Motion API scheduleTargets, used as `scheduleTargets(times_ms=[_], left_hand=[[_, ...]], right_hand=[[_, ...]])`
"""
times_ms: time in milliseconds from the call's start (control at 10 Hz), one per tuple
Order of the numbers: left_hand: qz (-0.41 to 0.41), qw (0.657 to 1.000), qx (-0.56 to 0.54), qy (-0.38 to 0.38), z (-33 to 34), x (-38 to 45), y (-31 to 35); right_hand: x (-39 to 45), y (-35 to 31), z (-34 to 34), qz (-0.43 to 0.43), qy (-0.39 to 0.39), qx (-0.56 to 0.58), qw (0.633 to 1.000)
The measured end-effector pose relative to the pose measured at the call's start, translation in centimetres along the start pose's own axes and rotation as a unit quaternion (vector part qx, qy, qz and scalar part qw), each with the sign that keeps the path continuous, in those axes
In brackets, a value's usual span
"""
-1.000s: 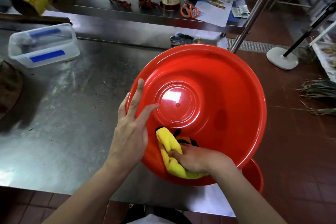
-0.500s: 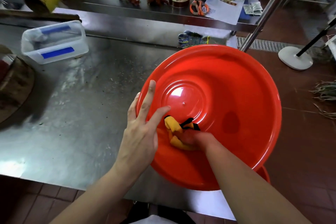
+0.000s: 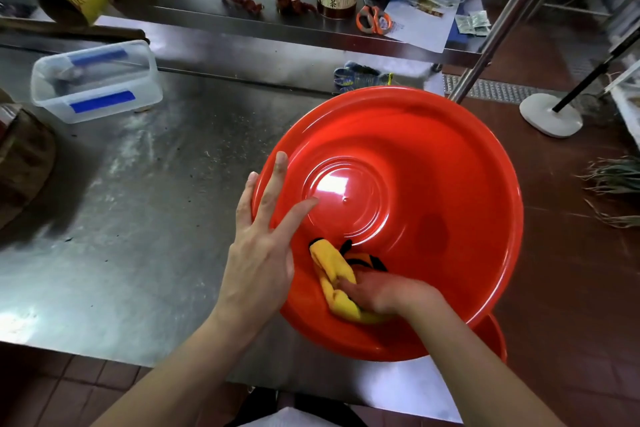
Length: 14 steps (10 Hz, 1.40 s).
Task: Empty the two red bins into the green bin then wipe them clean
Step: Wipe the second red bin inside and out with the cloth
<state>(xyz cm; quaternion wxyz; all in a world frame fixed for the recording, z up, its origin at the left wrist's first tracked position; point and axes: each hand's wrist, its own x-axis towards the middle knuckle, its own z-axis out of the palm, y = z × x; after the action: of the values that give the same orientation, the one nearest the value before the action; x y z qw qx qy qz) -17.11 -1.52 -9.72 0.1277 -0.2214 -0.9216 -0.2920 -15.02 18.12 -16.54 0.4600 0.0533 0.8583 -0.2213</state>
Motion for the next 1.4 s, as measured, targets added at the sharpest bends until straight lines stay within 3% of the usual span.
scheduleTargets(times_ms=[300, 600, 700, 900, 1100, 1200, 1300, 1400], left_hand=[[-0.002, 0.999, 0.008, -0.035, -0.2, 0.5, -0.1], [0.014, 0.999, 0.003, -0.047, -0.2, 0.9, -0.8], [0.019, 0.999, 0.000, -0.046, -0.2, 0.8, -0.7], [0.020, 0.998, -0.017, -0.057, -0.6, 1.7, -0.9], [-0.013, 0.997, -0.017, -0.078, -2.4, 3.3, -3.0], [0.009, 0.996, -0.001, -0.091, -3.2, 4.3, -3.4], [0.012, 0.996, -0.009, -0.087, -2.8, 4.7, -3.3], [-0.056, 0.998, 0.027, -0.024, -2.7, 4.9, -1.9]], right_hand=[[-5.9, 1.0, 1.3, -0.006, 0.038, -0.083, 0.996], [-1.4, 1.0, 0.1, 0.045, -0.008, -0.083, 0.995], [0.1, 0.6, -0.6, 0.052, -0.021, -0.047, 0.997], [4.7, 0.7, -2.1, 0.073, 0.036, 0.022, 0.996], [6.9, -1.4, -1.8, 0.070, 0.012, -0.030, 0.997], [4.1, -3.3, -2.2, 0.075, 0.011, 0.008, 0.997], [5.3, -2.5, -1.9, 0.104, -0.004, 0.036, 0.994], [8.9, -1.6, -0.3, 0.099, -0.050, 0.107, 0.988]])
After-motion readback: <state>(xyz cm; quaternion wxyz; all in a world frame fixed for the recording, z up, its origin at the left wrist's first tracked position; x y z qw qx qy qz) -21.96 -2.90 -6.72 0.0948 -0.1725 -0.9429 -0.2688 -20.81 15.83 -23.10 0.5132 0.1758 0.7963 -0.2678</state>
